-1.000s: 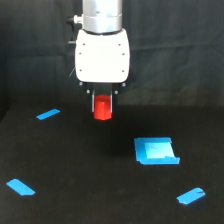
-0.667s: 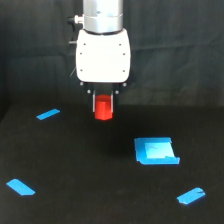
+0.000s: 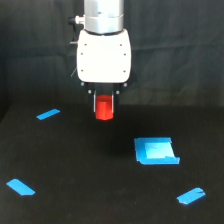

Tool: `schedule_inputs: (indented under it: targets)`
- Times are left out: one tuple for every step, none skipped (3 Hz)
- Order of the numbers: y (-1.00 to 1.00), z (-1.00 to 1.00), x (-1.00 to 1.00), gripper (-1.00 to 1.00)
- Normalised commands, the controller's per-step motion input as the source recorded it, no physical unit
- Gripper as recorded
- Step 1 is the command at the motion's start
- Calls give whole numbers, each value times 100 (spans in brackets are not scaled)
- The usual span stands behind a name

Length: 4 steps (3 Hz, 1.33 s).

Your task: Pick up the red object from the table

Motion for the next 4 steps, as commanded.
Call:
schedule_inputs:
  targets:
    - [7, 4, 11, -95]
    - [1, 4, 2, -98]
    - [-8, -2, 13, -99]
    - [0, -7, 2, -100]
